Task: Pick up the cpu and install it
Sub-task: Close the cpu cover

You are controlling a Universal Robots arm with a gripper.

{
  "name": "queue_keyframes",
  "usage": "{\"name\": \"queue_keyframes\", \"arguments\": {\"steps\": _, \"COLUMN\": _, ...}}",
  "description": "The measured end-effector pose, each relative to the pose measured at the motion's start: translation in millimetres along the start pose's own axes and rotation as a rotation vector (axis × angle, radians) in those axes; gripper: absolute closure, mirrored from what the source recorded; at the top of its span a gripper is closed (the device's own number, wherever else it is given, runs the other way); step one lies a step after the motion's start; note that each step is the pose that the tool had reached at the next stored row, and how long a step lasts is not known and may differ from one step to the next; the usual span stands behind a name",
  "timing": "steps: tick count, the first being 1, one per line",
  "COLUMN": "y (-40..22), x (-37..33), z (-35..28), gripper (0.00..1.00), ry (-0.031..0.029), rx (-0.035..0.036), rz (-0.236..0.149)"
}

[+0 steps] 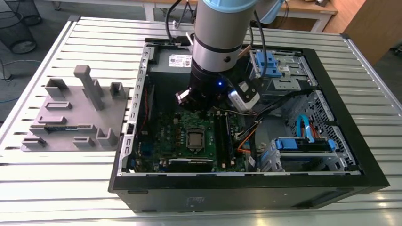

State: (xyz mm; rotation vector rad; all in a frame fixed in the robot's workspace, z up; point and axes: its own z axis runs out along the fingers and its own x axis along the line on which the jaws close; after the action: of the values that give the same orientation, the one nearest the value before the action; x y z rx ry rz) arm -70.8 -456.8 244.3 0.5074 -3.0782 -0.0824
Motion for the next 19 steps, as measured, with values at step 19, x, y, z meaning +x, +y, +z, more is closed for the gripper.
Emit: {"name": "queue_keyframes", "arguments": {"steps": 19, "y": 7.8, "x": -2.7, "z": 0.4, "gripper": 0.89, "ry": 0.0001, "rx": 0.0002, "rz": 0.000}}
